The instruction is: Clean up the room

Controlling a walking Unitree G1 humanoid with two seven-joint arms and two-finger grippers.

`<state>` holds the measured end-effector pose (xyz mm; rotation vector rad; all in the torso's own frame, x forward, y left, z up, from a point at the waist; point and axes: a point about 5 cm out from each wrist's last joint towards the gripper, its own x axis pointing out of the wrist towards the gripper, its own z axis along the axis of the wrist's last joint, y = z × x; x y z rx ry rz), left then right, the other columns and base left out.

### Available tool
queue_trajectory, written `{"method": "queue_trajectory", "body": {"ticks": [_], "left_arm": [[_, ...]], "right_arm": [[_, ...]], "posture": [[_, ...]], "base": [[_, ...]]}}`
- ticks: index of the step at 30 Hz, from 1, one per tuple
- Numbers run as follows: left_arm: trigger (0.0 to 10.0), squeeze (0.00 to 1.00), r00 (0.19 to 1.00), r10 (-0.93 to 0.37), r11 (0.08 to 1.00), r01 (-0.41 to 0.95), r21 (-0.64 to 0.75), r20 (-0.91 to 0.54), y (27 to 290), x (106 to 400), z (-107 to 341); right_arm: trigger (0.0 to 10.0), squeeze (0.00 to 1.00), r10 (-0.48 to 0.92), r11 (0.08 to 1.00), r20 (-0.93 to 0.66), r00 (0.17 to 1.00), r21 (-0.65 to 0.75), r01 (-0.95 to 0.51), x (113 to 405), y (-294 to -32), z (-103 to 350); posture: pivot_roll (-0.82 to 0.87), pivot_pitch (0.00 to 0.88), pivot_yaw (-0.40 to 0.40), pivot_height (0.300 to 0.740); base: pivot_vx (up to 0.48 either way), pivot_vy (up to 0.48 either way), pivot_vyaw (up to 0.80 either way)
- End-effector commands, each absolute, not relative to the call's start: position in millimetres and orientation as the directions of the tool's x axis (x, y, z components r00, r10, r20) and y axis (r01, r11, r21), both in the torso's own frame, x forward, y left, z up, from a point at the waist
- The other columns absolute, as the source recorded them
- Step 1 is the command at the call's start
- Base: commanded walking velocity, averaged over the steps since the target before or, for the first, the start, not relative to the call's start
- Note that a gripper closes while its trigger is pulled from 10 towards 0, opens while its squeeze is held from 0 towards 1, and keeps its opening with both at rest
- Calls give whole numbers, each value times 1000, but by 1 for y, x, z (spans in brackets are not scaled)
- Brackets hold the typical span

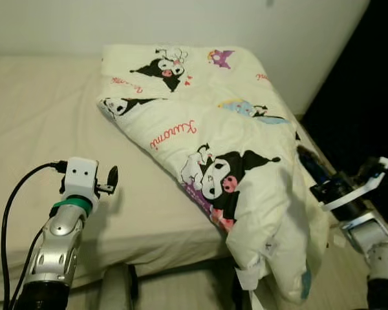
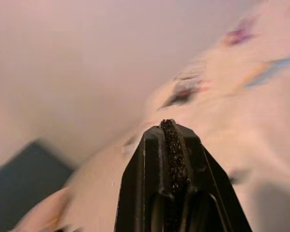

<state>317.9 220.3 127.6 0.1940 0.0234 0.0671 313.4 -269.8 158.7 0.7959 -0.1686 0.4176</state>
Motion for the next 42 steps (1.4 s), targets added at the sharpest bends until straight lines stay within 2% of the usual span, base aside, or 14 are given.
{"method": "queue_trajectory", "body": {"ticks": [1,3,9,12,22,23,27,30,31,32,33,37,41,42], "left_arm": [[10000,0,996,78,980,-70,188,-33,222,317,122],[10000,0,996,79,979,-71,190,-32,222,317,122],[10000,0,997,74,979,-66,191,-30,219,319,123],[10000,0,997,67,980,-60,191,-27,218,322,124],[10000,0,996,88,978,-83,193,-17,224,324,126],[10000,0,996,92,978,-88,191,-13,224,324,128],[10000,0,996,91,978,-88,189,-8,224,326,129],[10000,0,997,77,979,-76,190,2,221,328,131],[10000,0,997,71,979,-72,190,9,220,330,133],[10000,0,997,71,979,-72,190,9,220,330,133],[10000,0,998,63,980,-67,188,23,218,334,136],[10000,0,998,61,980,-65,187,27,217,335,137],[10000,0,998,37,983,-46,180,52,212,337,142],[10000,0,998,23,985,-34,172,65,209,339,145]], "right_arm": [[10000,0,160,712,162,974,665,-228,321,-283,145],[10000,0,75,788,20,997,612,-72,330,-283,131],[10000,0,32,881,-127,991,473,32,344,-267,117],[10000,0,131,938,-173,976,341,-65,363,-221,114],[10000,0,372,901,-146,917,296,-318,378,-137,120],[10000,0,446,853,-93,890,345,-392,379,-111,127],[10000,0,521,790,-28,853,396,-469,378,-90,135],[10000,0,661,630,122,741,447,-635,368,-61,154],[10000,0,732,516,204,650,456,-725,356,-48,164],[10000,0,732,516,204,650,456,-725,356,-48,164],[10000,0,836,343,265,481,432,-834,331,-32,173],[10000,0,865,304,254,432,420,-855,324,-28,172],[10000,0,937,35,306,168,398,-917,284,-28,177],[10000,0,937,-100,347,46,390,-915,266,-32,182]], "posture": [[133,0,-15,556],[128,0,-14,556],[126,0,-12,556],[131,0,-14,556],[138,0,-27,556],[138,0,-27,556],[131,0,-20,556],[123,0,-11,556],[123,0,-11,556],[123,0,-11,556],[123,0,-13,556],[123,0,-13,556],[110,0,3,556],[110,0,3,556]], "base": [[0,0,0],[0,0,0],[0,0,0],[0,0,0],[0,0,0],[0,0,0],[0,0,0],[0,0,0],[0,0,0],[0,0,0],[0,0,0],[0,0,0],[0,0,0],[0,0,0]]}}
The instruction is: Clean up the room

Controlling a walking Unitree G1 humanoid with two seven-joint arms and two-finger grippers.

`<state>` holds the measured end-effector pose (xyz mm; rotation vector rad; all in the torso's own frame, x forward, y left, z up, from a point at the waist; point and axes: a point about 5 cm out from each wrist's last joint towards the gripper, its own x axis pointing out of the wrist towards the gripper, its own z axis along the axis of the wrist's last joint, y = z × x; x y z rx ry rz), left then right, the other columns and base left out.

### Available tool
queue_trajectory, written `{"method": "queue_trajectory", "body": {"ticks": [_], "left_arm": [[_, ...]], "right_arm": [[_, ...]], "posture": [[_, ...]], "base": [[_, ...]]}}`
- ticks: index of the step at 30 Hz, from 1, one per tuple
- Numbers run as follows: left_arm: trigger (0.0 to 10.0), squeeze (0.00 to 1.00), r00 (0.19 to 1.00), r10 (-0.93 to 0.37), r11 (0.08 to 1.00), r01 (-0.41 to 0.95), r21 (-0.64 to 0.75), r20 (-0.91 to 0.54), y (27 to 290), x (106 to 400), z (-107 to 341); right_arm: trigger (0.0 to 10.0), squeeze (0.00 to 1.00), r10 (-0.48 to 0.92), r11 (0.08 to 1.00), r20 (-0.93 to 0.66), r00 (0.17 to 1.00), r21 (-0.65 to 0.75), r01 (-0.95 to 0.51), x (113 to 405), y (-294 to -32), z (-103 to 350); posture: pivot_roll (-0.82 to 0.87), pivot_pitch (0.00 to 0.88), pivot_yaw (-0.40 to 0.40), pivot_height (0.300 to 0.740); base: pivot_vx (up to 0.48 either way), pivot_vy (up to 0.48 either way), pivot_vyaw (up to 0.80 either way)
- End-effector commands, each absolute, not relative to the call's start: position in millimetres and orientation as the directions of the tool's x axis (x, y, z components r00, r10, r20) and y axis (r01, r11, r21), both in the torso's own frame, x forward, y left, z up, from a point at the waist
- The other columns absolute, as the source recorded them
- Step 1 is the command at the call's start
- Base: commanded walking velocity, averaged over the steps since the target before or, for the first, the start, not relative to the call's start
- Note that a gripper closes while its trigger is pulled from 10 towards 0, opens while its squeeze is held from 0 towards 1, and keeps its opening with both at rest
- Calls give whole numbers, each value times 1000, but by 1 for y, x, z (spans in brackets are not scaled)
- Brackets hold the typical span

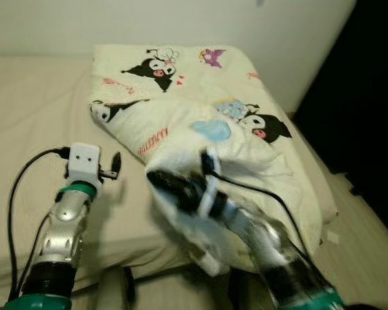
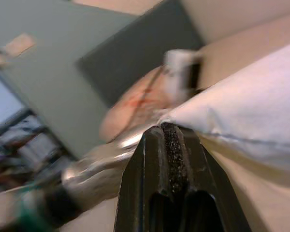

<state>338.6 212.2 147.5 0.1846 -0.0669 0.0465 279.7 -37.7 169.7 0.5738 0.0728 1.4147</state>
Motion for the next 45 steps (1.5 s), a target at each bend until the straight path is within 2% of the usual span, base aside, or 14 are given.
{"method": "queue_trajectory", "body": {"ticks": [1,21,26,27,28,30,35,37,39,40,41,42,44,45], "left_arm": [[10000,0,997,11,986,-23,168,75,208,339,146],[10000,0,987,-10,989,-14,146,158,207,348,165],[10000,0,964,64,990,-94,107,256,226,352,191],[10000,0,962,68,990,-98,103,265,226,353,193],[10000,0,962,68,990,-98,103,265,226,353,193],[10000,0,954,73,988,-109,110,292,226,354,198],[10000,0,936,93,986,-134,102,340,227,355,210],[10000,0,928,99,984,-144,102,360,231,356,218],[10000,0,928,99,984,-144,102,360,231,356,218],[10000,0,927,99,983,-147,109,363,233,357,220],[10000,0,927,99,983,-147,109,363,233,357,220],[10000,0,924,108,981,-159,111,366,236,357,221],[10000,0,924,108,981,-159,111,366,236,357,221],[10000,0,923,118,980,-167,106,367,238,357,221]], "right_arm": [[10000,0,929,-191,368,-39,385,-903,253,-37,185],[10000,0,964,-230,223,-147,414,-880,203,-91,186],[10000,0,998,50,18,65,455,-889,216,-138,156],[10000,0,985,166,-38,166,442,-882,228,-151,148],[10000,0,985,166,-38,166,442,-882,228,-151,148],[10000,0,941,335,-107,320,416,-846,247,-173,137],[10000,0,891,450,-151,427,411,-793,258,-203,134],[10000,0,814,573,-169,555,388,-722,267,-238,138],[10000,0,814,573,-169,555,388,-722,267,-238,138],[10000,0,729,672,-166,664,360,-648,278,-257,141],[10000,0,729,672,-166,664,360,-648,278,-257,141],[10000,0,567,803,-167,807,333,-495,292,-282,142],[10000,0,567,803,-167,807,333,-495,292,-282,142],[10000,0,366,901,-168,915,311,-303,303,-307,143]], "posture": [[109,0,5,556],[111,0,-6,556],[105,0,-2,556],[100,0,8,556],[100,0,8,556],[96,0,6,556],[101,0,0,556],[105,0,-7,556],[105,0,-7,556],[103,0,-8,556],[103,0,-8,556],[103,0,-8,556],[103,0,-8,556],[108,0,-13,556]], "base": [[0,0,0],[0,0,0],[0,0,0],[0,0,0],[0,0,0],[0,0,0],[0,0,0],[0,0,0],[0,0,0],[0,0,0],[0,0,0],[0,0,0],[0,0,0],[0,0,0]]}}
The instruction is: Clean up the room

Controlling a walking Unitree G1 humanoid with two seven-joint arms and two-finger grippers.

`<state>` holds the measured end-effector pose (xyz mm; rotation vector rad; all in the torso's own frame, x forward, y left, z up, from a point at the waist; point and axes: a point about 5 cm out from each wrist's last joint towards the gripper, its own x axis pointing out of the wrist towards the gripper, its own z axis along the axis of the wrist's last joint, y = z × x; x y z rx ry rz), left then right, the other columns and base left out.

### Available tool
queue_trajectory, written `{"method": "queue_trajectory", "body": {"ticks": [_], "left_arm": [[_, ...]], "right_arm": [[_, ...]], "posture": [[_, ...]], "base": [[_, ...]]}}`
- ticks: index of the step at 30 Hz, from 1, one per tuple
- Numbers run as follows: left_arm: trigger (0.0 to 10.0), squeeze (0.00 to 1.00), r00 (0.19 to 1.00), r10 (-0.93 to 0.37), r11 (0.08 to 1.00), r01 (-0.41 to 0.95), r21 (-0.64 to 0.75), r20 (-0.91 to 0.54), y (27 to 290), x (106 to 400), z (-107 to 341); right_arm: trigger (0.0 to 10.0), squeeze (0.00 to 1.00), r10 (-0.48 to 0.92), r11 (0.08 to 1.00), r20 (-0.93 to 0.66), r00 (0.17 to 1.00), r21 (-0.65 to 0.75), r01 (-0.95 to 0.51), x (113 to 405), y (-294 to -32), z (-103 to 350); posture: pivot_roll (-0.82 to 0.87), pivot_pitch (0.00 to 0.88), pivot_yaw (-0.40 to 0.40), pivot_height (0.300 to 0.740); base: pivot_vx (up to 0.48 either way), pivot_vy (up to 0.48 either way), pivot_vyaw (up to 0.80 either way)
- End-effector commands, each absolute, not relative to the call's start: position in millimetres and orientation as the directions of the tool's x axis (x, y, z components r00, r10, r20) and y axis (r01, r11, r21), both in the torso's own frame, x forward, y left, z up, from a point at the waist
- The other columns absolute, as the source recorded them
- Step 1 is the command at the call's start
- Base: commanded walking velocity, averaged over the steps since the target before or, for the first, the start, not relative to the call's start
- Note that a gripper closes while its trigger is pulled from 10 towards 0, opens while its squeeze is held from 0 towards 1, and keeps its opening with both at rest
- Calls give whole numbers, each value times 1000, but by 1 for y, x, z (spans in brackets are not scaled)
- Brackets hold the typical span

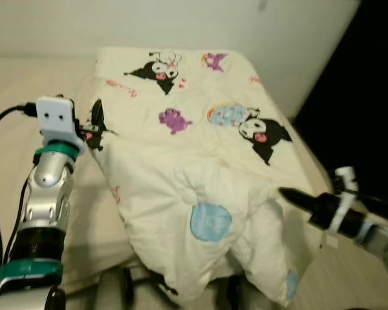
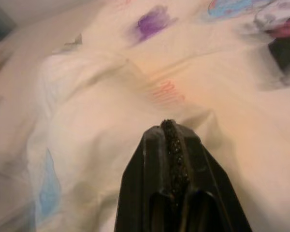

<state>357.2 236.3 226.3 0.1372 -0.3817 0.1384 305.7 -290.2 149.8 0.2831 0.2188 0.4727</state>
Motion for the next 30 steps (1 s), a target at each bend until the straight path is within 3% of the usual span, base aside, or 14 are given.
{"method": "queue_trajectory", "body": {"ticks": [1,5,7,9,11,14,15,17,20,21,22,24,27,30], "left_arm": [[10000,0,927,113,982,-159,100,357,237,357,219],[10000,0,942,76,992,-105,71,328,229,358,214],[10000,0,951,-15,993,-22,116,310,213,361,213],[10000,0,951,-15,993,-22,116,310,213,361,213],[10000,0,951,-41,990,-1,138,305,208,364,215],[10000,0,953,-14,991,-27,131,302,213,368,217],[10000,0,953,-14,991,-27,131,302,213,368,217],[10000,0,952,-7,991,-34,127,305,212,371,221],[10000,0,951,-10,992,-30,125,310,210,373,223],[10000,0,947,-26,993,-14,121,319,206,375,227],[10000,0,947,-26,993,-14,121,319,206,375,227],[10000,0,940,-61,993,22,119,337,198,376,234],[10000,0,933,-88,992,52,112,349,194,377,237],[10000,0,925,-113,991,80,104,363,190,376,240]], "right_arm": [[10000,0,246,931,-166,955,313,-185,312,-311,139],[10000,0,273,932,-177,946,294,-214,322,-283,129],[10000,0,487,856,-174,856,291,-428,324,-230,120],[10000,0,487,856,-174,856,291,-428,324,-230,120],[10000,0,775,629,-161,611,283,-724,308,-167,122],[10000,0,918,369,-243,314,227,-901,283,-126,119],[10000,0,918,369,-243,314,227,-901,283,-126,119],[10000,0,943,245,-281,178,225,-943,278,-112,118],[10000,0,956,188,-264,125,230,-955,276,-105,122],[10000,0,989,85,-144,47,268,-960,272,-96,143],[10000,0,989,85,-144,47,268,-960,272,-96,143],[10000,0,983,-100,179,-45,310,-946,268,-87,198],[10000,0,934,-97,358,19,304,-948,279,-92,230],[10000,0,894,12,418,161,335,-942,299,-110,238]], "posture": [[106,0,-14,556],[107,0,-14,556],[120,0,-13,556],[120,0,-13,556],[121,0,-6,556],[120,0,-4,556],[120,0,-4,556],[123,4,1,556],[123,4,1,556],[125,3,1,556],[125,3,1,556],[127,2,0,556],[125,5,-1,556],[126,10,-3,556]], "base": [[0,0,0],[0,0,0],[0,0,0],[0,0,0],[0,0,0],[0,0,0],[0,0,0],[0,0,0],[0,0,0],[0,0,0],[0,0,0],[0,0,0],[0,0,0],[0,0,0]]}}
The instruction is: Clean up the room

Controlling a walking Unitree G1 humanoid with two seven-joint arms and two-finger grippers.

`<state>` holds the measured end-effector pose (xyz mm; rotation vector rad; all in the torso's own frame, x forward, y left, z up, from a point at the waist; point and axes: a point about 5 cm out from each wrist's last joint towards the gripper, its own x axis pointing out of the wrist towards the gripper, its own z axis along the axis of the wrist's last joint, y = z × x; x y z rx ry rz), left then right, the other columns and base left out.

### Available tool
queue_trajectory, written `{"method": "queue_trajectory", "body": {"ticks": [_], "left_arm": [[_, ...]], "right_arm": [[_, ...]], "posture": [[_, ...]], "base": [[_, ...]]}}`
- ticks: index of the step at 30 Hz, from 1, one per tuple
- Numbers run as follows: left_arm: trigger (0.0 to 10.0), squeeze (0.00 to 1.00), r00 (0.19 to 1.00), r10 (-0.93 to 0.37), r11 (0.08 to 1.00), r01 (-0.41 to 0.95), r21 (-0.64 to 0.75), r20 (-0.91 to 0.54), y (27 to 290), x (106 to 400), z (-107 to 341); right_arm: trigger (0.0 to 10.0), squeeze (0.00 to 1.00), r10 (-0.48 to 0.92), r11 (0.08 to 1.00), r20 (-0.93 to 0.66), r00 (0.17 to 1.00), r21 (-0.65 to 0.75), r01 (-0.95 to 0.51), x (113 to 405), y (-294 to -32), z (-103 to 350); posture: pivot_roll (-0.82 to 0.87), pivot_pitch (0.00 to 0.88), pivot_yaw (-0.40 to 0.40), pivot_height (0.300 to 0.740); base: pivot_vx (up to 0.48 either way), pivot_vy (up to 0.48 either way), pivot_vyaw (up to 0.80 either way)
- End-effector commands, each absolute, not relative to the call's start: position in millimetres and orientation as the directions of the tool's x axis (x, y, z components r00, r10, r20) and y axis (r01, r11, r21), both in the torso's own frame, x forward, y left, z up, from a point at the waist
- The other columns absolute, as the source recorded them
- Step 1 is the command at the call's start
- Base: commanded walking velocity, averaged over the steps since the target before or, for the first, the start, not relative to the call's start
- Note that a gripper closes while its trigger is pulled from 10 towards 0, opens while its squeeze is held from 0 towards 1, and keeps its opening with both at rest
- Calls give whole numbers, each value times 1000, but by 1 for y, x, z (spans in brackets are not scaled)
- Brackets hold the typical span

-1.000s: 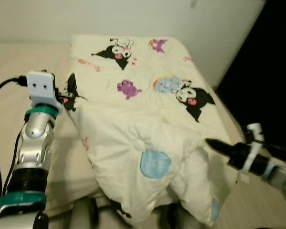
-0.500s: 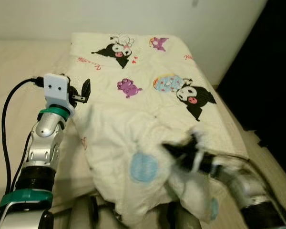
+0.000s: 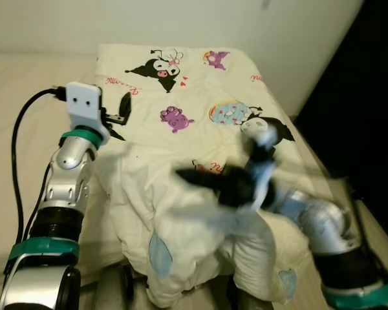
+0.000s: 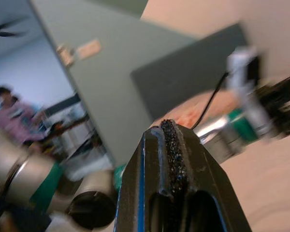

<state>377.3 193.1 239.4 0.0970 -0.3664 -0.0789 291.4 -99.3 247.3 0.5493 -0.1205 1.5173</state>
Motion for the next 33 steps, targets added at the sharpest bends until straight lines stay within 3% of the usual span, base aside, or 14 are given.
{"method": "queue_trajectory", "body": {"ticks": [1,5,6,7,9,11,12,15,18,23,25,26,27,33], "left_arm": [[10000,0,921,-126,990,94,104,367,187,376,241],[10000,0,919,-134,989,103,104,370,185,376,241],[10000,0,919,-141,988,109,107,368,184,377,241],[10000,0,925,-171,982,134,131,339,178,379,235],[10000,0,925,-171,982,134,131,339,178,379,235],[10000,0,929,-248,964,210,161,274,160,380,218],[10000,0,929,-248,964,210,161,274,160,380,218],[10000,0,909,-367,926,335,176,200,125,373,185],[10000,0,828,-559,810,534,245,43,97,358,156],[10000,0,711,-676,623,691,366,-193,92,341,121],[10000,0,589,-647,439,807,394,-485,124,320,81],[10000,0,589,-647,439,807,394,-485,124,320,81],[10000,0,476,-601,392,875,282,-642,160,300,67],[10000,0,360,-607,354,921,165,-708,181,281,69]], "right_arm": [[10000,0,870,58,443,216,343,-938,306,-125,241],[10000,0,852,85,461,248,346,-934,310,-134,244],[10000,0,842,149,447,301,344,-927,315,-147,244],[10000,0,846,325,317,429,333,-885,326,-160,230],[10000,0,846,325,317,429,333,-885,326,-160,230],[10000,0,741,661,-17,671,194,-725,345,-181,190],[10000,0,741,661,-17,671,194,-725,345,-181,190],[10000,0,517,848,-127,846,208,-487,356,-195,157],[10000,0,456,879,-143,879,227,-419,356,-195,148],[10000,0,471,871,-139,871,226,-435,354,-189,144],[10000,0,546,827,-122,829,233,-511,348,-179,141],[10000,0,546,827,-122,829,233,-511,348,-179,141],[10000,0,597,793,-108,795,230,-564,343,-173,140],[10000,0,593,794,-77,802,223,-566,347,-174,143]], "posture": [[126,10,-3,556],[126,10,-3,556],[121,8,-4,556],[114,12,-8,556],[114,12,-8,556],[115,11,-11,556],[115,11,-11,556],[115,14,-15,556],[113,18,-16,556],[120,21,-20,556],[122,19,-20,556],[122,19,-20,556],[133,22,-23,556],[133,22,-23,556]], "base": [[0,0,0],[0,0,0],[0,0,0],[0,0,0],[0,0,0],[0,0,0],[0,0,0],[0,0,0],[0,0,0],[0,0,0],[0,0,0],[0,0,0],[0,0,0],[0,0,0]]}}
